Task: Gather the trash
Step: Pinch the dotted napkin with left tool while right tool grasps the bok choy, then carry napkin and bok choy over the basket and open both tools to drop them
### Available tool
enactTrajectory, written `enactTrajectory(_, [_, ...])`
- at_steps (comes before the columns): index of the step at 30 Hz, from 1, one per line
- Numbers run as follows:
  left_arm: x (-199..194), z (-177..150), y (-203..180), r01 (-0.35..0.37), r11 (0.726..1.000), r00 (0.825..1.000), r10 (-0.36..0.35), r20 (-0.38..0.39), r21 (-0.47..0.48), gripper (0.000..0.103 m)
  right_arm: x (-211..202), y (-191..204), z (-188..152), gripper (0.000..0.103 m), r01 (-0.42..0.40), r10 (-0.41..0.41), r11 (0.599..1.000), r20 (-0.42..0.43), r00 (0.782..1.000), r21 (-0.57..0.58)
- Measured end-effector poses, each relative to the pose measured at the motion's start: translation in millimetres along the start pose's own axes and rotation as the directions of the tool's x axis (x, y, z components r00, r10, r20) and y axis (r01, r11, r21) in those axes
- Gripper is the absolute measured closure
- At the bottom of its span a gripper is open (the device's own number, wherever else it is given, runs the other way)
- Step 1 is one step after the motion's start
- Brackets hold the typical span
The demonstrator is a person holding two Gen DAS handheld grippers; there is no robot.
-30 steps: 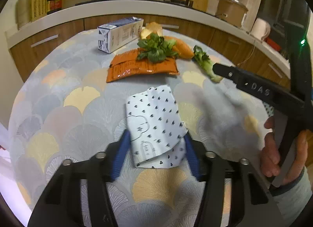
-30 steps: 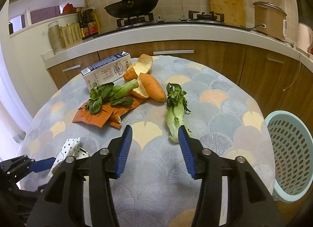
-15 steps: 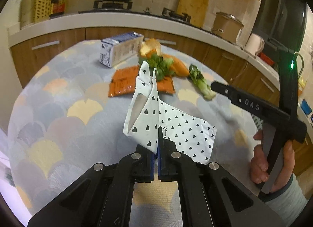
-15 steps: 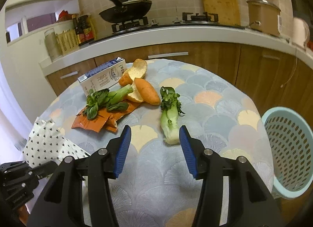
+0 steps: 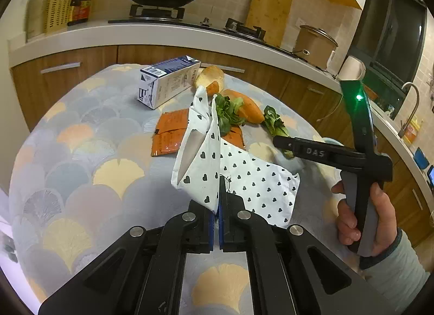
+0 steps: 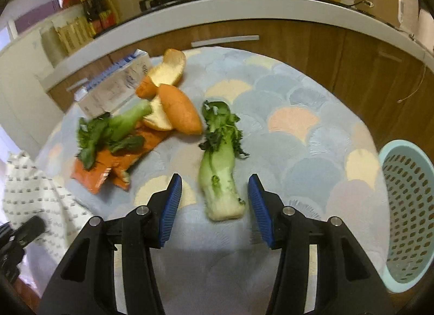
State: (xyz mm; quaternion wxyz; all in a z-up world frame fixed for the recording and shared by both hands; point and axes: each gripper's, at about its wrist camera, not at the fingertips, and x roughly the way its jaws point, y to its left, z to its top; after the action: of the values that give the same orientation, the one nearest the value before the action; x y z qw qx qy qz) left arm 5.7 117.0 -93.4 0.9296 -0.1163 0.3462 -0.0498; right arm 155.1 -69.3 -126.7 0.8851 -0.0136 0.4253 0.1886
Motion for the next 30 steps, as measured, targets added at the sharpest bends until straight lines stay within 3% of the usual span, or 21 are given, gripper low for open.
enactTrajectory(2, [0.8,1.1,-0.8,0.003,1.000,1.000,-0.003,-0.001,0.001,0.103,1.2,-0.3,0.7,0.074,-0.008,0.007,1.000,-0.007,1.000,-0.004])
enactTrajectory(4, [0.9,1.2,-2.7,0.004,1.000,1.000,-0.004,-0.001,0.004,0.103,-2.7,-0.2,-0.6,0.081,-0.018,0.018,1.000,0.004,1.000,-0.006])
enactTrajectory(18, [-0.8,15.5,-42.9,0.037,0.996,0.999,-0.039,0.025,0.080,0.103,-74.2,-32.6,-12.8,0.081,-0.051,0.041,0.997,0.150,0.988,0.064])
enactTrajectory(30, [13.4,53.0,-120.1,0.141,0.974,0.987,-0.152,0.048,0.179,0.103,-152.4,-96.3,-14.5,0.081,0.035,-0.073,0.990,0.283,0.956,0.136])
